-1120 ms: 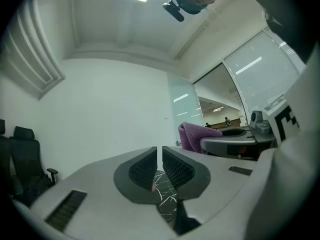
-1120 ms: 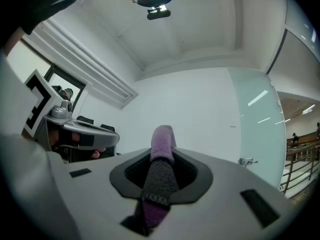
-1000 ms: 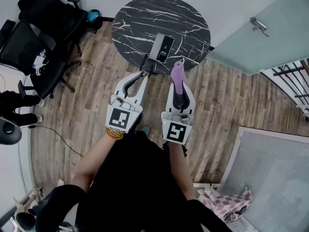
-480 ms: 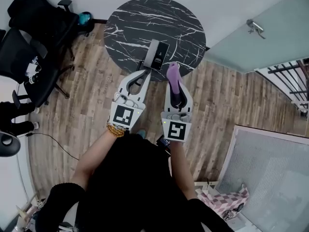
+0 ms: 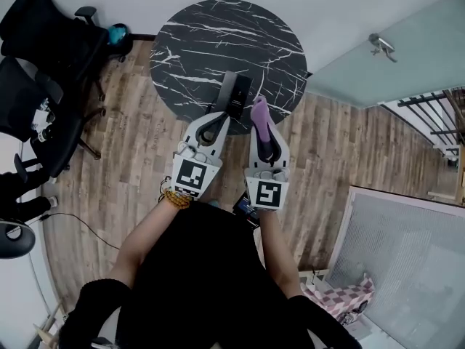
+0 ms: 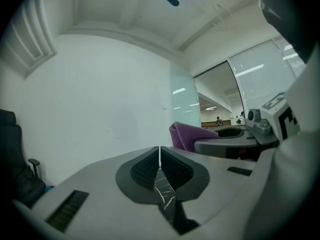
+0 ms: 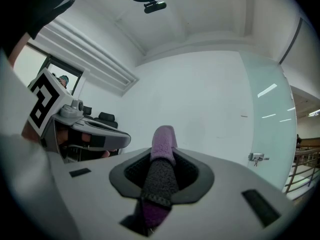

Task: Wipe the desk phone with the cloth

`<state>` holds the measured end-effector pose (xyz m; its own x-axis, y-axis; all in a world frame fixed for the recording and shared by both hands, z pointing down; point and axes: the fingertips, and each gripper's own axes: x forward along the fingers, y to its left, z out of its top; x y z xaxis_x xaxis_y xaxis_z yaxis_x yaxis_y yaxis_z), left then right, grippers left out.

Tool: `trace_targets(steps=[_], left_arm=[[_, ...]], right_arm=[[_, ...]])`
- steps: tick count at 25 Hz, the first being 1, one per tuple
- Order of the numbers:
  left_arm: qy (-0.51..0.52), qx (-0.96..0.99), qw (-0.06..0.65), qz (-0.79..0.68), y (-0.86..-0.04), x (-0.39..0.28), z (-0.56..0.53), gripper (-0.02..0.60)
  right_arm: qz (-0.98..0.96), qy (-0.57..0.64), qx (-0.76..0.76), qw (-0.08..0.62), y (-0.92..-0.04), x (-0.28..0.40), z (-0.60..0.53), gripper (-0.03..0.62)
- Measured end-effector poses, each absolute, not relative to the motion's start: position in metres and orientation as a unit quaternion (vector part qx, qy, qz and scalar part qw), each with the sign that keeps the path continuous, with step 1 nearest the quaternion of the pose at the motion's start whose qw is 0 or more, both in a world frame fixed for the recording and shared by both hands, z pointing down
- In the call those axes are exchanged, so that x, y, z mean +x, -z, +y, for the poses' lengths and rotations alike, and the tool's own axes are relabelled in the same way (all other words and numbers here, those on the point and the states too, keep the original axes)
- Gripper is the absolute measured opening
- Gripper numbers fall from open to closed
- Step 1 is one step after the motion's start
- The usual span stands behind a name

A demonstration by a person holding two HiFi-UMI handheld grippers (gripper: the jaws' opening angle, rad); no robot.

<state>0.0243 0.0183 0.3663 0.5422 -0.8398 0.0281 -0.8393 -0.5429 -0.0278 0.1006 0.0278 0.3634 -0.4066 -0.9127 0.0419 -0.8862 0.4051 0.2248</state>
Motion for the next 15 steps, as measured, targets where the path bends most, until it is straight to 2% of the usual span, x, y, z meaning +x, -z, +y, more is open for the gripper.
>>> trace_targets(steps=[10, 15], left_arm=[[0.023, -0.896, -0.03, 0.443, -0.382, 0.006, -0.046, 0.02], [0.029, -0.908, -0.047, 0.415, -0.389, 0.003, -0.064, 0.02]], right_arm=[[-0.818, 0.089, 0.55, 0.145, -0.386, 0.082, -0.027, 0.094], [-0.804, 0.094, 0.55, 0.204, -0.405, 0.076, -0.04, 0.094]])
